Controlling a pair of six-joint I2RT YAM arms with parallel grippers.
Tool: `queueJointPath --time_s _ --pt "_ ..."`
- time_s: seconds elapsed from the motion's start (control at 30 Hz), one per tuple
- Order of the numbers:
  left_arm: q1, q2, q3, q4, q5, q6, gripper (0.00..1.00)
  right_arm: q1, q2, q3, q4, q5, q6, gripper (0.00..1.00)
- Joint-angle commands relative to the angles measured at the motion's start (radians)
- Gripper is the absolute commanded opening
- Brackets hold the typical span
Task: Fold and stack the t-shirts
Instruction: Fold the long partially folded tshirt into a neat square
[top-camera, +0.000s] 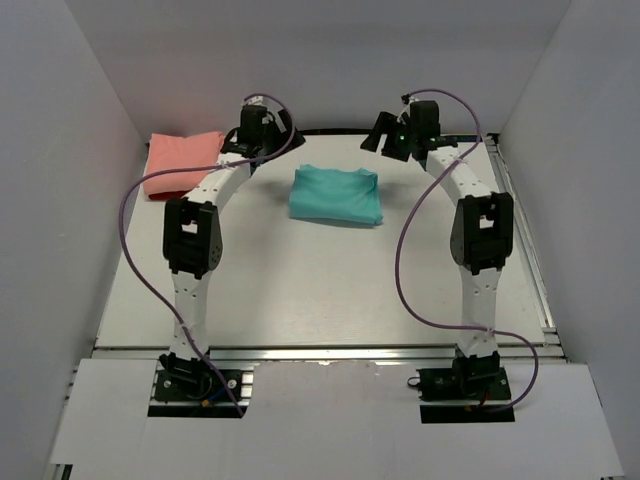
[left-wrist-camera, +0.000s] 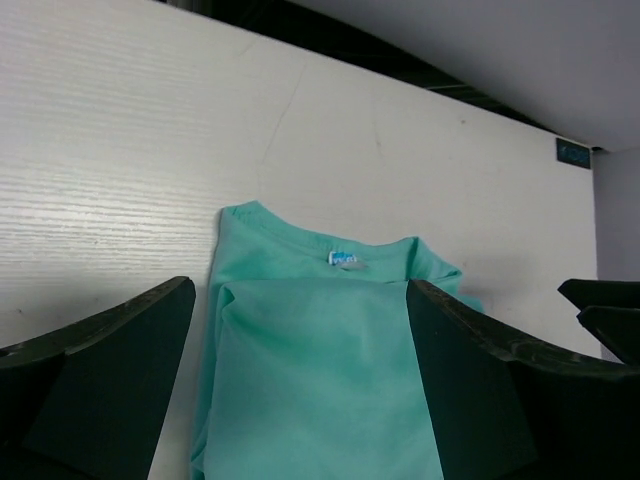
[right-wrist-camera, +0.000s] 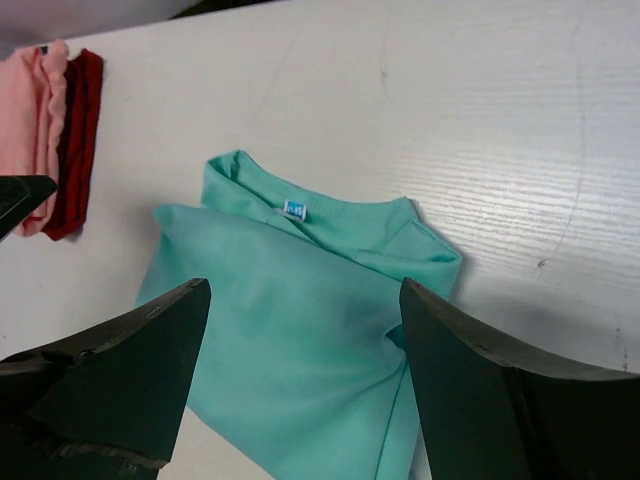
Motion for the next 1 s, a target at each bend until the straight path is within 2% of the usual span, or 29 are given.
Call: queueJointPath --time_s 0.0,0.1,0.23,0.37,0.57,0.73,0.77,0.87,0.9,0.93,0.97 --pt "0.006 -0.13 -0.017 0.028 0.037 0.03 0.98 -0.014 -0.101 -0.001 0.07 -0.006 -0.056 0.82" --pt "0.009 -0.152 -0.102 0.015 0.089 0.07 0.98 -0.017 -0.135 -0.093 0.058 -0.023 -0.149 0.8" --pt "0.011 -0.183 -0.306 0.079 0.152 0.105 0.98 -0.025 -0.185 -0.262 0.115 -0.067 -0.22 0.74" --pt "0.013 -0.222 -0.455 0.125 0.13 0.104 0.98 -0.027 -0.208 -0.377 0.136 -0.109 -0.234 0.76" --pt "0.013 -0.256 -0.551 0.122 0.102 0.11 0.98 -0.025 -0.244 -0.535 0.173 -0.121 -0.2 0.76" --pt "0.013 -0.235 -0.566 0.133 0.105 0.103 0.97 -0.025 -0.227 -0.575 0.173 -0.142 -0.188 0.72" --pt "0.013 -0.215 -0.563 0.136 0.125 0.096 0.96 -0.024 -0.221 -0.581 0.173 -0.15 -0.185 0.68" --pt "0.013 -0.189 -0.545 0.145 0.149 0.08 0.85 -0.017 -0.201 -0.589 0.184 -0.176 -0.168 0.57" --pt "0.011 -0.18 -0.543 0.151 0.154 0.073 0.79 -0.016 -0.196 -0.587 0.187 -0.182 -0.165 0.56" --pt "0.011 -0.173 -0.539 0.166 0.163 0.06 0.66 -0.014 -0.189 -0.587 0.187 -0.187 -0.164 0.55" --pt "0.011 -0.169 -0.534 0.171 0.172 0.053 0.63 -0.01 -0.185 -0.589 0.188 -0.187 -0.164 0.54"
